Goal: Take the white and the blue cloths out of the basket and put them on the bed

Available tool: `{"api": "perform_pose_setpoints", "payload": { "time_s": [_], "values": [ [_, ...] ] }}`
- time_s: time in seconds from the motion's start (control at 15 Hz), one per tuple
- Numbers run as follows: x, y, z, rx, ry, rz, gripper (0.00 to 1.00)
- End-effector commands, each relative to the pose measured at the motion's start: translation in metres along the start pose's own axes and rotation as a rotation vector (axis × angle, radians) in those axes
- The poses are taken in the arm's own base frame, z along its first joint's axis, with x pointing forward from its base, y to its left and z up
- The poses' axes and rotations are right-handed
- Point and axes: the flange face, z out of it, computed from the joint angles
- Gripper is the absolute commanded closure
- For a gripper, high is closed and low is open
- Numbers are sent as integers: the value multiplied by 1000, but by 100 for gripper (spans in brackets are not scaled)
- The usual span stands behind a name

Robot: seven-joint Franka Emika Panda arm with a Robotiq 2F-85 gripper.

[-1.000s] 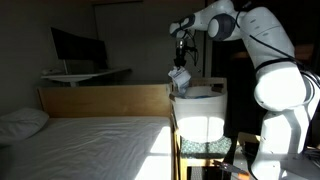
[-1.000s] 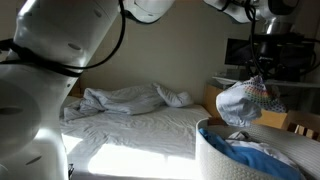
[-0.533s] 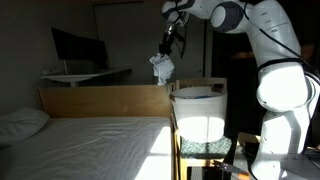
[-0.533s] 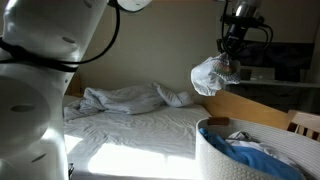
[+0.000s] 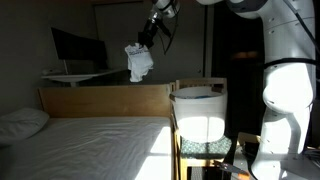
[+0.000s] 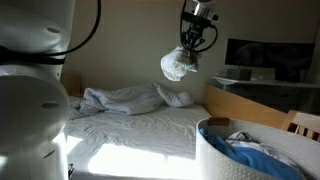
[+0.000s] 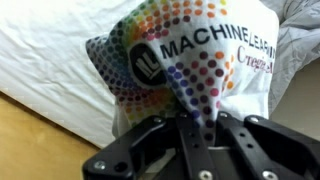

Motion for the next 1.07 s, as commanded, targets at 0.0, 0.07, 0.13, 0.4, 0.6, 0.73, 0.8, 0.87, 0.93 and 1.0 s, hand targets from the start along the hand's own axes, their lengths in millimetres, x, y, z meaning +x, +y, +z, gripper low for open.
{"api": "perform_pose_setpoints", "payload": {
  "time_s": [0.0,0.07,0.13,0.4,0.6,0.73,0.8,0.87,0.93,1.0],
  "values": [
    [-3,-9,4,3,-1,-4,83],
    [-6,-14,6,4,-3,-6,83],
    [-8,-12,5,3,-4,-2,83],
    [-8,-3,11,-5,-4,16,89],
    [-25,-28,60,24,-60,-45,89],
    [-39,-53,97,51,-121,-93,89],
    [-48,-72,114,62,-143,-124,89],
    [-57,-94,129,71,-162,-156,89],
    [-65,-112,144,81,-177,-185,89],
    [-76,-135,156,85,-188,-218,89]
  ]
}}
